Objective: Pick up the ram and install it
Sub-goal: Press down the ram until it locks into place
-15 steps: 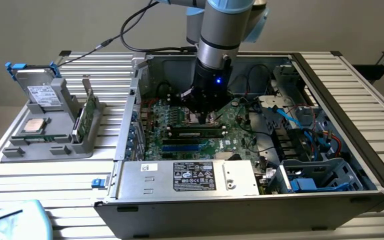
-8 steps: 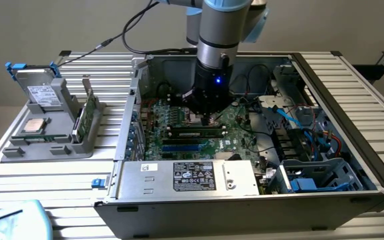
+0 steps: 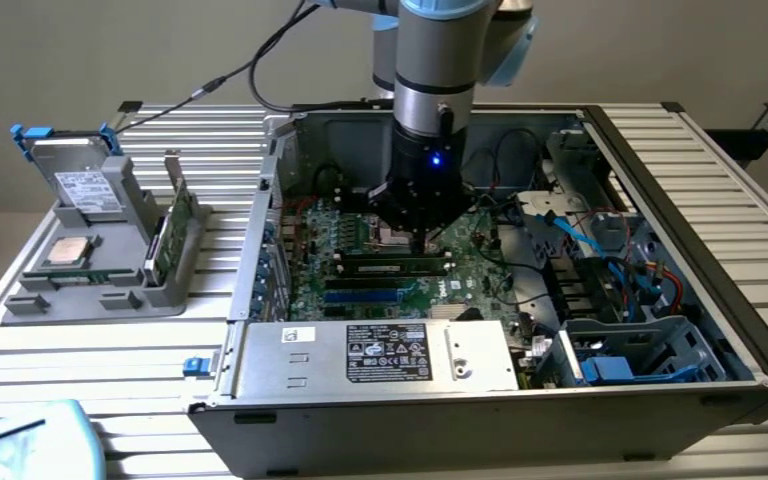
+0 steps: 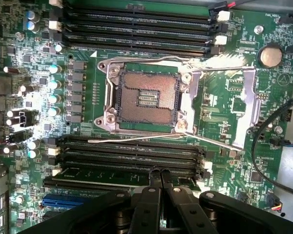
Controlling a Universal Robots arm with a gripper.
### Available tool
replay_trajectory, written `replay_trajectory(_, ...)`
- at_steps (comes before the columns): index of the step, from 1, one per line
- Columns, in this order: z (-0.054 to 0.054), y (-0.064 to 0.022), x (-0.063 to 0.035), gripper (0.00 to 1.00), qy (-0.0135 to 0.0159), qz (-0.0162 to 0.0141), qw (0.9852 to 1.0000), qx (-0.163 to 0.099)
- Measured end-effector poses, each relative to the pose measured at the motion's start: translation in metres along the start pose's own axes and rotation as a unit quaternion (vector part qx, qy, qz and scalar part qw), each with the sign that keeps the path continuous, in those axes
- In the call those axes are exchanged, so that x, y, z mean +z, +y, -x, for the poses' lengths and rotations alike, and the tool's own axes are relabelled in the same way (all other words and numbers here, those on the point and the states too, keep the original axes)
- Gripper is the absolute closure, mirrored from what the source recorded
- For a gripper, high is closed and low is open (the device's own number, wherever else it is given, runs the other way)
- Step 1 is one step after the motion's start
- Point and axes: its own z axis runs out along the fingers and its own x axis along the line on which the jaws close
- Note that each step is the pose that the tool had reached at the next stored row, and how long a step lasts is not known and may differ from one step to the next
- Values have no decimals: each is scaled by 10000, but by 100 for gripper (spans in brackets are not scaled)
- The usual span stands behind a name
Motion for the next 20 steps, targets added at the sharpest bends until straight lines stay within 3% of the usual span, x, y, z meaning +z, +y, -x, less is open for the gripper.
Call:
replay_trajectory(2, -1, 0, -1, 90, -17, -9, 10000, 44)
replay_trajectory(10, -72, 5, -2, 90, -27, -9, 10000, 68)
replay_trajectory(11, -83, -1, -3, 90, -27, -4, 10000, 69)
replay_trajectory(15, -131, -49, -4, 90, -34, 74, 9999, 70)
replay_trajectory(20, -165, -87, -50, 90, -35, 86, 9999, 69)
